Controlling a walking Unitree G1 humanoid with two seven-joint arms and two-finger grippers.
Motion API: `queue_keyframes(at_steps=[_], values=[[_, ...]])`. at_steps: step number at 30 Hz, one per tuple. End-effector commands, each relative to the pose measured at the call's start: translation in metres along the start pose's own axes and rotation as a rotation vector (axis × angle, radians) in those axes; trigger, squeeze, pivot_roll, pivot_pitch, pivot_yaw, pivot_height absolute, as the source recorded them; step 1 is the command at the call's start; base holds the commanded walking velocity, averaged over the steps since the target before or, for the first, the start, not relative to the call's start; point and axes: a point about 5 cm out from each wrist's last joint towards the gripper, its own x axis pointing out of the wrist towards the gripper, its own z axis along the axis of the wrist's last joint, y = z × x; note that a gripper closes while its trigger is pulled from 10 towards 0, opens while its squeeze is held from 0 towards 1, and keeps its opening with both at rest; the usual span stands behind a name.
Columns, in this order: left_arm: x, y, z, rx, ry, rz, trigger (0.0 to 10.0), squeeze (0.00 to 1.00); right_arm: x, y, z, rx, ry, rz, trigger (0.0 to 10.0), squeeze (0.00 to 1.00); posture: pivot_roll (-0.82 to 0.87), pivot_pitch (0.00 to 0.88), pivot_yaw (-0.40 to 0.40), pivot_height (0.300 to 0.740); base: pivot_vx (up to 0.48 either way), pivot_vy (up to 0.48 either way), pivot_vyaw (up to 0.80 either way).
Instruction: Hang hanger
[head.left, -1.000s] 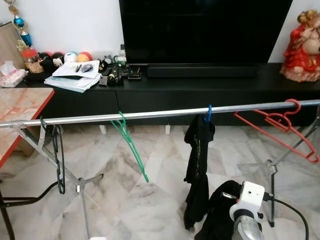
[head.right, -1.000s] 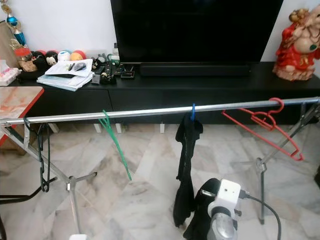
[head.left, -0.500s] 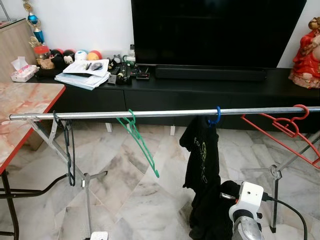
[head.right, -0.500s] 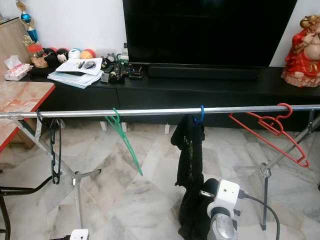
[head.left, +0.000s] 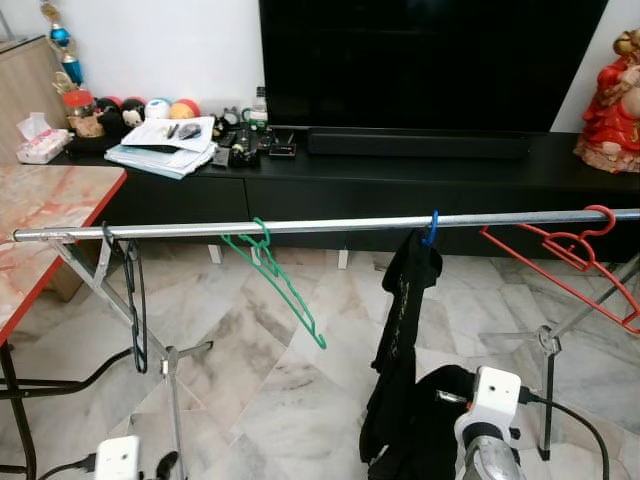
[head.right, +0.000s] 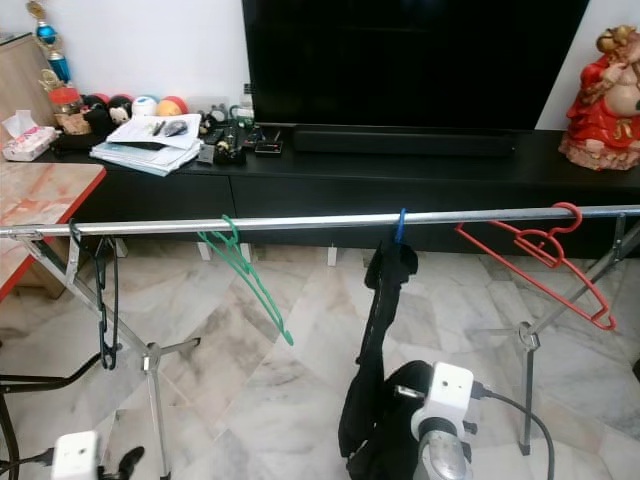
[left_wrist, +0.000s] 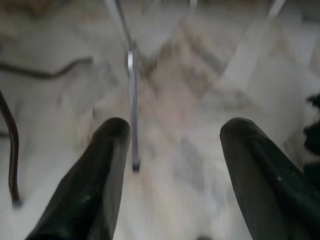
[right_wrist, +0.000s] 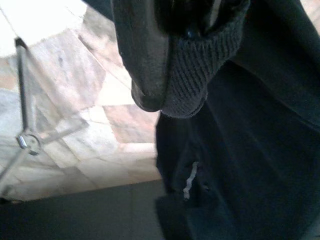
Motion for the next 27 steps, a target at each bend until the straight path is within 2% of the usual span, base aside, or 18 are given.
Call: queue_keyframes(at_steps=[1,4,6,8,11,16,27], values=[[0.0,-0.028,0.036,0.035,-0.17,-0.057,10.0,0.0,0.001,0.001,0.003,-0.014,-0.021,0.011,10.0,0.0,-0.01,0.0,0.024,0.74,0.0,0.0,0.0],[-0.003,-0.035,0.044,0.059,-0.209,-0.075,10.0,0.0,0.001,0.001,0.003,-0.017,-0.019,0.012,10.0,0.0,0.0,0.0,0.023,0.74,0.0,0.0,0.0],[-0.005,-0.044,0.057,0.075,-0.264,-0.102,10.0,0.0,0.001,0.001,0.003,-0.019,-0.019,0.015,10.0,0.0,0.0,0.0,0.02,0.74,0.0,0.0,0.0],[-0.003,-0.057,0.073,0.079,-0.31,-0.15,10.0,0.0,0.001,0.002,0.004,-0.023,-0.02,0.02,10.0,0.0,0.01,0.0,0.013,0.74,0.0,0.0,0.0],[0.0,-0.068,0.086,0.086,-0.338,-0.178,10.0,0.0,0.002,0.003,0.004,-0.027,-0.02,0.023,10.0,0.0,0.01,0.012,0.013,0.74,0.0,0.0,0.0],[-0.001,-0.073,0.1,0.068,-0.335,-0.17,10.0,0.0,0.003,0.004,0.006,-0.042,-0.029,0.026,10.0,0.0,0.0,0.022,0.018,0.74,0.0,-0.214,0.0],[-0.006,-0.075,0.101,0.062,-0.3,-0.175,10.0,0.0,0.004,0.007,0.016,-0.121,-0.088,0.053,10.0,0.0,0.01,0.037,0.023,0.74,0.0,-0.435,0.08]])
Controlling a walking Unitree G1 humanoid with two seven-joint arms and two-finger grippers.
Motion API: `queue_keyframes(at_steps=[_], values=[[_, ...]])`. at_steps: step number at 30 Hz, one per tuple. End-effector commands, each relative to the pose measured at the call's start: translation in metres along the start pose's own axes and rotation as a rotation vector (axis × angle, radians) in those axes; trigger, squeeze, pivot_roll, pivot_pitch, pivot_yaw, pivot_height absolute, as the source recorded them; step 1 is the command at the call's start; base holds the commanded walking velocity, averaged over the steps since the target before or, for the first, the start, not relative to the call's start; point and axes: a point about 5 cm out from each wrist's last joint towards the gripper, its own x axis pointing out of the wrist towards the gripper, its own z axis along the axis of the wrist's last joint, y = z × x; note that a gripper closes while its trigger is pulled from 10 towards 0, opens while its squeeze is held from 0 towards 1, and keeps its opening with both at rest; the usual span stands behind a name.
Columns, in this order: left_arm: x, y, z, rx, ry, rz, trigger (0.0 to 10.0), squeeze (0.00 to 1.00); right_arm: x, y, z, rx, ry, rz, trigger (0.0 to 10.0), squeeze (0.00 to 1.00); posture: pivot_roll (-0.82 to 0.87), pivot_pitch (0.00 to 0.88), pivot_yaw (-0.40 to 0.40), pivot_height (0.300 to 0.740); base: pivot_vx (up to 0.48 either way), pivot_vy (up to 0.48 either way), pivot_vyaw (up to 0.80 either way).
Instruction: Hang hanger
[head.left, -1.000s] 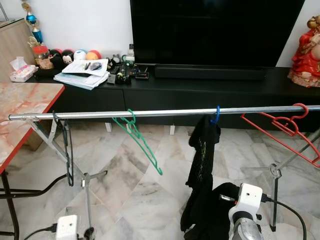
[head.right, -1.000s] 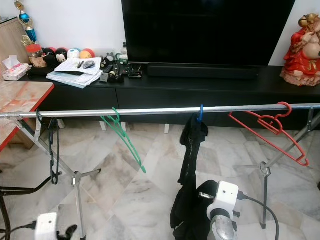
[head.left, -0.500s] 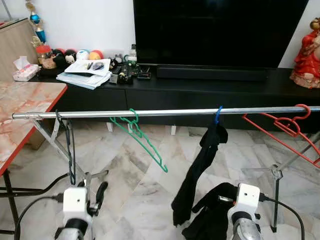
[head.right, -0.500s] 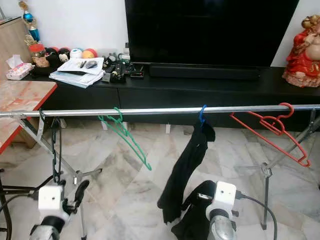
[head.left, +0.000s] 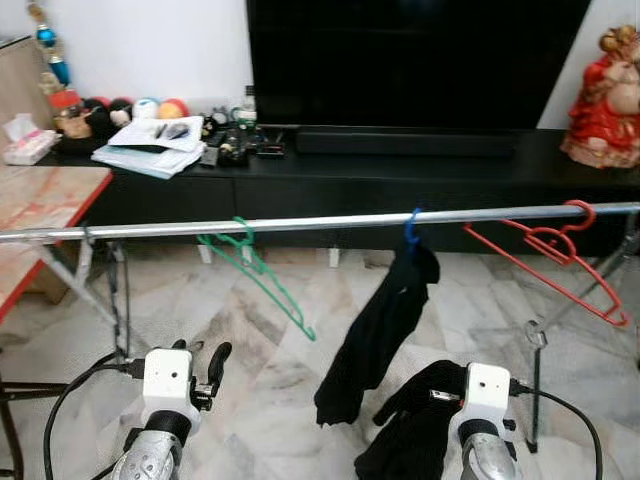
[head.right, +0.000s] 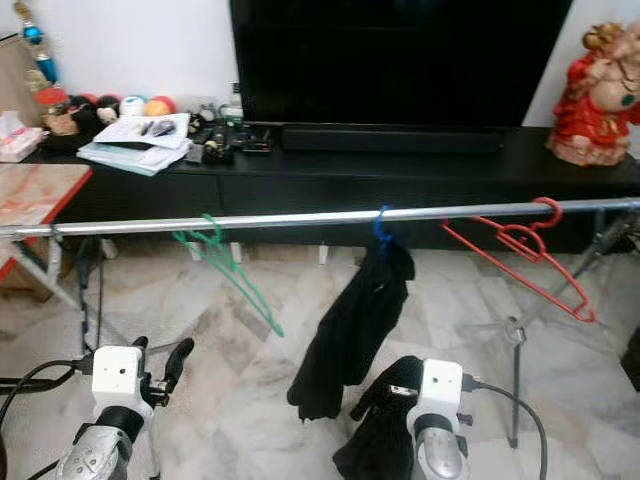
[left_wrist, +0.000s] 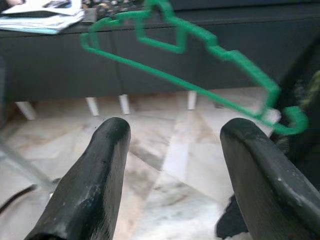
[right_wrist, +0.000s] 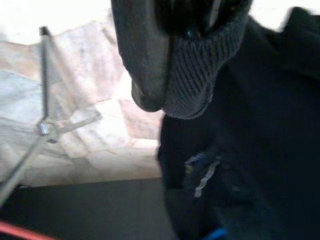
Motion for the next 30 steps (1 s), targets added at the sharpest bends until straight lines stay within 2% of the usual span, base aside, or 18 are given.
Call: queue_keyframes(at_steps=[1,15,19,23,24,30], values=[[-0.004,0.006,-0.002,-0.003,0.023,0.022,10.0,0.0,0.004,0.006,0.013,-0.003,-0.062,0.018,10.0,0.0,0.01,0.037,0.023,0.74,0.0,-0.461,0.41],[-0.003,0.01,-0.007,-0.009,0.048,0.046,10.0,0.0,0.007,0.009,0.02,-0.037,-0.09,0.052,10.0,0.0,0.01,0.038,0.012,0.74,0.0,-0.458,0.0],[-0.001,0.012,-0.007,-0.013,0.042,0.074,10.0,0.0,0.007,0.013,0.024,-0.07,-0.118,0.103,10.0,0.0,0.02,0.038,0.003,0.74,0.0,0.0,0.76],[0.0,0.012,-0.006,-0.02,0.033,0.085,10.0,0.0,0.007,0.014,0.025,-0.064,-0.121,0.123,10.0,0.0,0.02,0.039,0.0,0.74,0.0,0.0,0.8],[0.001,0.013,-0.006,-0.017,0.031,0.091,10.0,0.0,0.007,0.015,0.024,-0.041,-0.117,0.13,10.0,0.0,0.01,0.039,-0.002,0.74,0.0,0.0,0.0],[0.002,0.015,-0.009,-0.035,0.032,0.102,10.0,0.0,0.008,0.016,0.025,-0.043,-0.118,0.146,10.0,0.0,0.01,0.039,-0.006,0.74,0.0,0.0,0.0]])
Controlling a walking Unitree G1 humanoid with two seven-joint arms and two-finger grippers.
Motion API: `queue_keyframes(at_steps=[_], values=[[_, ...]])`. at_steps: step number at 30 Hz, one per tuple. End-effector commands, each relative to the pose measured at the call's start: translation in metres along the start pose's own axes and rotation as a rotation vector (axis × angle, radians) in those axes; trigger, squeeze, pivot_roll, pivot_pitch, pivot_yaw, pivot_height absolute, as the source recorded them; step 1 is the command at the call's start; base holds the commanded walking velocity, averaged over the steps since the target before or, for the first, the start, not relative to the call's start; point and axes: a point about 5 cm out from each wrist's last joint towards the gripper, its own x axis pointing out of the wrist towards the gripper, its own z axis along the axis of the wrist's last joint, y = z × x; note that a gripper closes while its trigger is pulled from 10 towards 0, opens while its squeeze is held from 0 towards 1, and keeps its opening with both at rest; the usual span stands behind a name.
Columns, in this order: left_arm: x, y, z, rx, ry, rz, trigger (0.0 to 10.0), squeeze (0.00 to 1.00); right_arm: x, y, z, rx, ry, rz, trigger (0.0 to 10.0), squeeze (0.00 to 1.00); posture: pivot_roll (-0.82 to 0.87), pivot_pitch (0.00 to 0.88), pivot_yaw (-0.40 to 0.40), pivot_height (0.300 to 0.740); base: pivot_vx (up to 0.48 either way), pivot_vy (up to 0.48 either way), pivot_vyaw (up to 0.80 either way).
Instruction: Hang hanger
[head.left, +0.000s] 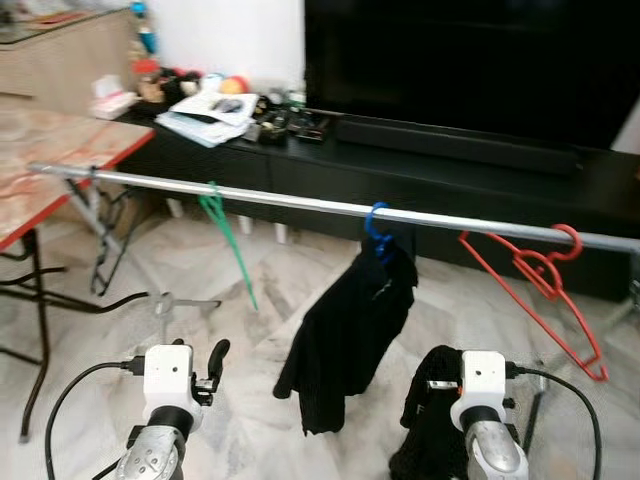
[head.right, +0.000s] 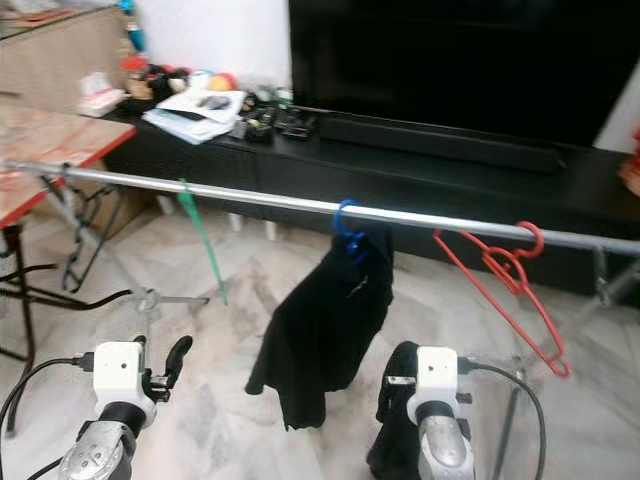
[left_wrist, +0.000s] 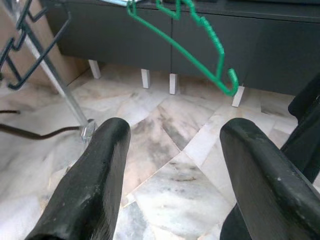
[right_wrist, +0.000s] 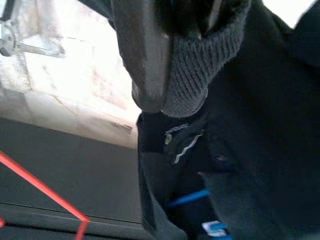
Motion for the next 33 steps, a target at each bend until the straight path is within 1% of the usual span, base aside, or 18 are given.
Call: queue_keyframes(at_steps=[1,7,13,18,20,33], values=[[0.0007,0.0015,-0.0008,-0.011,-0.003,0.007,10.0,0.0,0.0012,-0.0011,0.0052,0.003,-0.028,0.003,10.0,0.0,0.01,0.039,-0.006,0.74,0.0,0.0,0.0],[0.003,0.0036,-0.0005,-0.02,-0.017,0.019,10.0,0.0,0.0006,0.002,0.004,-0.003,-0.024,0.03,10.0,0.0,0.01,0.038,-0.007,0.74,0.0,0.0,0.0],[0.0043,0.0052,-0.001,-0.023,-0.025,0.022,10.0,0.0,-0.0004,0.0045,0.0039,-0.025,-0.031,0.052,10.0,0.0,0.01,0.037,-0.007,0.74,0.264,0.0,0.0],[0.0052,0.0055,-0.0017,-0.027,-0.029,0.016,10.0,0.0,-0.0006,0.0051,0.0031,-0.024,-0.028,0.056,10.0,0.0,0.01,0.034,-0.005,0.74,0.289,0.0,0.52],[0.0056,0.0055,-0.0022,-0.028,-0.031,0.014,10.0,0.0,-0.0007,0.0041,0.002,0.0,-0.021,0.044,10.0,0.0,0.01,0.032,-0.004,0.74,0.294,0.0,0.0],[0.0086,0.007,0.0016,-0.028,-0.066,0.014,10.0,0.0,-0.0015,0.0053,0.0005,-0.005,-0.017,0.051,10.0,0.0,0.01,0.022,-0.002,0.74,0.297,0.0,0.0]])
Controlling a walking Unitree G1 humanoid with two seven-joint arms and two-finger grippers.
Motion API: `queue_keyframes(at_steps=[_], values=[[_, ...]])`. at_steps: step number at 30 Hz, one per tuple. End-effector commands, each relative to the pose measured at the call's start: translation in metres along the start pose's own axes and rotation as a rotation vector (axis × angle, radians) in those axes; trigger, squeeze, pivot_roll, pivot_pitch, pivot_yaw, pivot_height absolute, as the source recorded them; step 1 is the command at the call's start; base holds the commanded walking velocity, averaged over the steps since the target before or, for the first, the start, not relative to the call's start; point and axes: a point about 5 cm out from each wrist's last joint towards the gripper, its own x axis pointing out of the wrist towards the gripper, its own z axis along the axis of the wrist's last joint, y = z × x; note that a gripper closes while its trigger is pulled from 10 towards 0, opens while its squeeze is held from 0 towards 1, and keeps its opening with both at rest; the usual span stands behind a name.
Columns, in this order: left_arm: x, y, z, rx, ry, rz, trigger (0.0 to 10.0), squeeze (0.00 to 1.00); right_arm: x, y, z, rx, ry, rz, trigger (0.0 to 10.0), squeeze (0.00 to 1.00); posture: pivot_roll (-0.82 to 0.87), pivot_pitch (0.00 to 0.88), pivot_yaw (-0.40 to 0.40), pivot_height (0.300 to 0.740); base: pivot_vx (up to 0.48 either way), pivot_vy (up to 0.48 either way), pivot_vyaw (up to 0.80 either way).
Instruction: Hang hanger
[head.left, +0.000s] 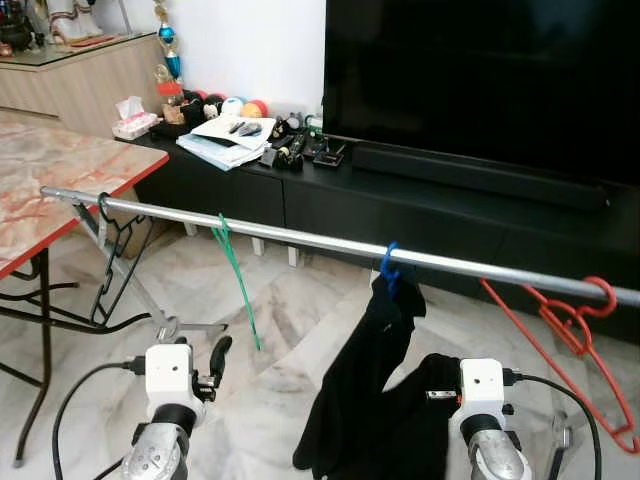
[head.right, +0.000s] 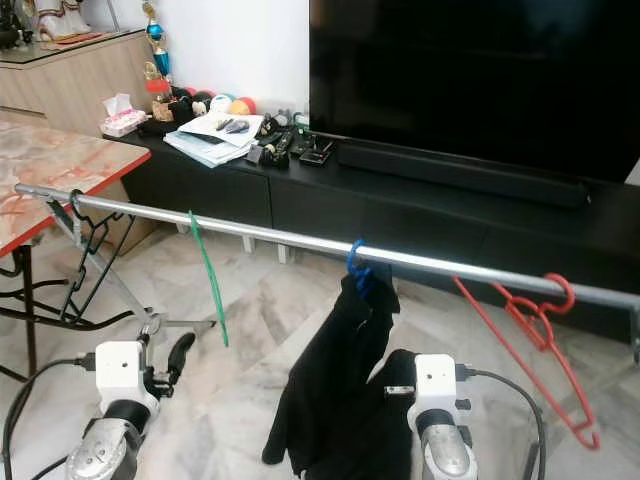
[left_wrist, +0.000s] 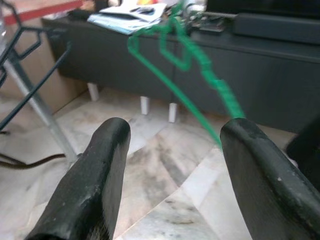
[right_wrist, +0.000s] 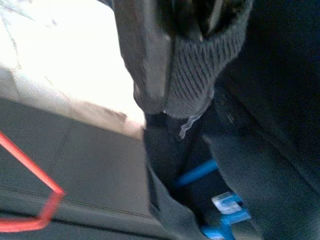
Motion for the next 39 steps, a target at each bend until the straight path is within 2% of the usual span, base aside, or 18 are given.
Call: queue_keyframes(at_steps=[1,7,20,29,32,39], values=[[0.0,0.005,0.004,-0.002,-0.026,0.026,10.0,0.0,0.005,0.005,0.011,0.001,-0.048,0.017,10.0,0.0,0.01,0.021,-0.002,0.74,0.274,0.0,0.0],[0.005,0.001,0.02,-0.004,-0.093,0.02,10.0,0.0,0.004,0.005,0.01,-0.001,-0.046,0.02,10.0,0.0,0.01,0.027,-0.006,0.74,0.0,0.0,0.0],[0.014,-0.005,0.039,0.026,-0.146,-0.028,10.0,0.0,0.003,0.007,0.007,-0.006,-0.033,0.027,10.0,0.0,0.02,0.036,-0.008,0.74,0.0,0.0,0.0],[0.012,-0.008,0.039,0.022,-0.136,-0.046,10.0,0.0,0.002,0.008,0.004,-0.004,-0.022,0.024,10.0,0.0,0.01,0.038,-0.006,0.74,0.228,0.0,0.0],[0.011,-0.008,0.039,0.02,-0.133,-0.048,10.0,0.0,0.001,0.007,0.0,-0.001,-0.003,0.018,10.0,0.0,0.02,0.038,-0.006,0.74,0.301,0.0,0.0],[0.011,-0.009,0.039,0.015,-0.132,-0.052,10.0,0.0,-0.009,-0.003,-0.027,0.021,0.135,-0.056,10.0,0.0,0.02,0.04,-0.007,0.74,0.306,0.0,0.0]])
